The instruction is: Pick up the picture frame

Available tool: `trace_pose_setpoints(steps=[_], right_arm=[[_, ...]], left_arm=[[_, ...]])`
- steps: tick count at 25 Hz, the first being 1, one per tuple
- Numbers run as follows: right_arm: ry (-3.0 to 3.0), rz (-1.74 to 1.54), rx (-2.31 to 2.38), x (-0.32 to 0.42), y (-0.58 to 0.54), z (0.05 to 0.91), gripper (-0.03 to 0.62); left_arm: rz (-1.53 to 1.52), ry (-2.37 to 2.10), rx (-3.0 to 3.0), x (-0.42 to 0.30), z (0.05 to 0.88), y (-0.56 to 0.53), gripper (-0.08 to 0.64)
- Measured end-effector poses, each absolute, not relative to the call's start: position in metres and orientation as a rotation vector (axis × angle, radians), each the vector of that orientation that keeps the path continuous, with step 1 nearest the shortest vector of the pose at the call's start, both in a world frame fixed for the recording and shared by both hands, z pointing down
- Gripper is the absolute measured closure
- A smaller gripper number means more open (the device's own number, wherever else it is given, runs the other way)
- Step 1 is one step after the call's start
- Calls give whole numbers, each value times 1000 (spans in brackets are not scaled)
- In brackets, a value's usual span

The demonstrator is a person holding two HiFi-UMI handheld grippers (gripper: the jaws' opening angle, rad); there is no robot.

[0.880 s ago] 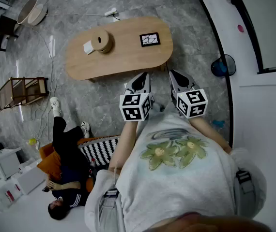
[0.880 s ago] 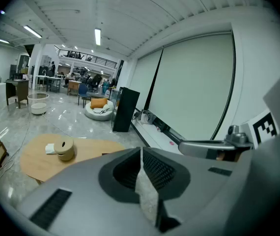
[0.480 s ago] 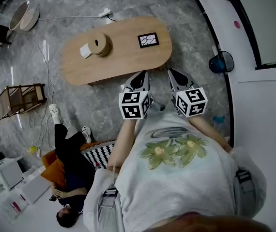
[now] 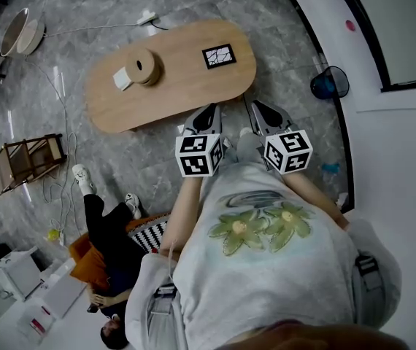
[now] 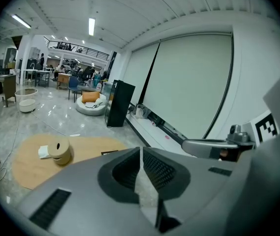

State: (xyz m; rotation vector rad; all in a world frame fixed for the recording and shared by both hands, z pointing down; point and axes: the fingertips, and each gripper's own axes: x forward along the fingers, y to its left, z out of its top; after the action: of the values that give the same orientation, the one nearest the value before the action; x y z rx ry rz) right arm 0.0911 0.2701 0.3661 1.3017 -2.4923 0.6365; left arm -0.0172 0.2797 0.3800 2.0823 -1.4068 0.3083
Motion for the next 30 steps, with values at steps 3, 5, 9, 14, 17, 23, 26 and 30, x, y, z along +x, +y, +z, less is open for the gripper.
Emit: trace_pose_setpoints(steps=[3, 5, 9, 14, 17, 23, 26, 30], right_arm=[[-2478, 630, 1319, 92, 269, 366, 584], [-2468, 628, 1329, 92, 267, 365, 584], [-2458, 615, 1337, 90, 260, 364, 584], [-2464, 595, 1338, 84, 251, 362, 584], [-2462, 597, 1338, 84, 245, 362, 583], [-2449, 622, 1337, 86, 230, 369, 573], [-2434, 634, 1339, 88, 219, 372, 542], [-2422, 651, 1328, 88, 203, 376, 508]], left_arm=[[314, -1386, 2088, -16, 382, 279, 531], [324, -1376, 2093, -15, 385, 277, 531], [319, -1366, 2099, -15, 384, 270, 529], [305, -1375, 2102, -21, 383, 262, 529], [309, -1381, 2099, -23, 383, 256, 528], [332, -1387, 2094, -23, 388, 242, 494], [347, -1393, 2089, -23, 389, 232, 474], [362, -1405, 2079, -27, 391, 218, 457]])
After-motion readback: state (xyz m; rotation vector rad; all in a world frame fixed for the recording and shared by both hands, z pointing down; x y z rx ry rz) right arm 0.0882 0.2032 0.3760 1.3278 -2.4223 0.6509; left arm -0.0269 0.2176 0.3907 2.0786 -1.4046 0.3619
